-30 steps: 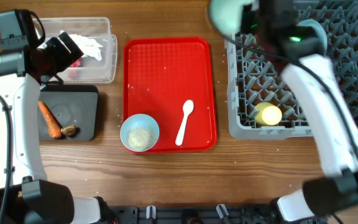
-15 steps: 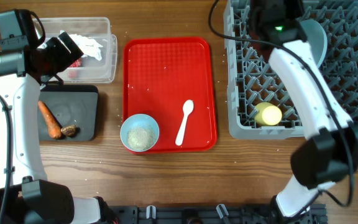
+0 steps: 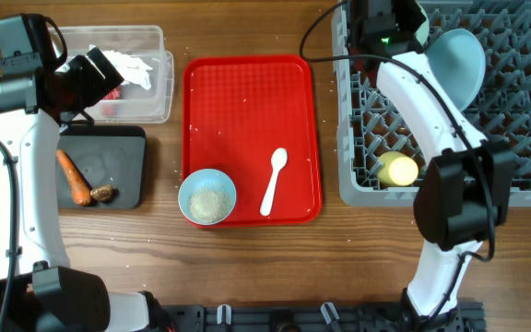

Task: Sort waste into correct bins and load items into the dishwasher rack
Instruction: 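Carry the green bowl over the dish rack and lower it in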

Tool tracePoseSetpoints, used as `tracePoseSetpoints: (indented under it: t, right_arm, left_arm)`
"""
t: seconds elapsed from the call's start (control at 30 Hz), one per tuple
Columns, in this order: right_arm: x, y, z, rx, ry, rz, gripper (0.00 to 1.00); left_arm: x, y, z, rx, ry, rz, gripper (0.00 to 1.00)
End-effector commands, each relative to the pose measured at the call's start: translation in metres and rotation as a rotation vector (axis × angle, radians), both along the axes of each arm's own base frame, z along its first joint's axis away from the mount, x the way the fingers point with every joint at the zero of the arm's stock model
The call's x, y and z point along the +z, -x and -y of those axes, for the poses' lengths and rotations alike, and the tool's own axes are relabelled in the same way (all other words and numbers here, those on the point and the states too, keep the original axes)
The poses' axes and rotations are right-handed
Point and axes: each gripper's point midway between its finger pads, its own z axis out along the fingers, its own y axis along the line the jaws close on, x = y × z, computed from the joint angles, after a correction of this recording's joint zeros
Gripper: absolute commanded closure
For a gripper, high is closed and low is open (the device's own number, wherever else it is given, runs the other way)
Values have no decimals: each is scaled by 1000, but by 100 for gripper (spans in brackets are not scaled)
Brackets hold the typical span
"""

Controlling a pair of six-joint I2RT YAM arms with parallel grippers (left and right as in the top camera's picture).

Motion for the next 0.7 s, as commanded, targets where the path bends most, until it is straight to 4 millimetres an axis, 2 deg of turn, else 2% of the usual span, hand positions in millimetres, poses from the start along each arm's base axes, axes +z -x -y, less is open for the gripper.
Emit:
tracePoseSetpoints:
  t: [0.0,0.23,0.4,0.47,0.67]
  right_arm:
    - [-12,-6,0,28,81,-67,96]
    - [-5,-19,1,21,157,-28,96]
    - [-28,-18,4,5,190,-89,96]
    - [-29,-17,4,-6,201,-92,96]
    - [-32,-15,-22,36,200,-88,96]
  left_arm:
    - [-3,0,-2,10,3,-8,0]
    - [-3,0,-2,10,3,-8,0]
    - [-3,0,-2,10,3,-8,0]
    - [-3,0,-2,10,3,-8,0]
    - [-3,0,-2,10,3,-8,0]
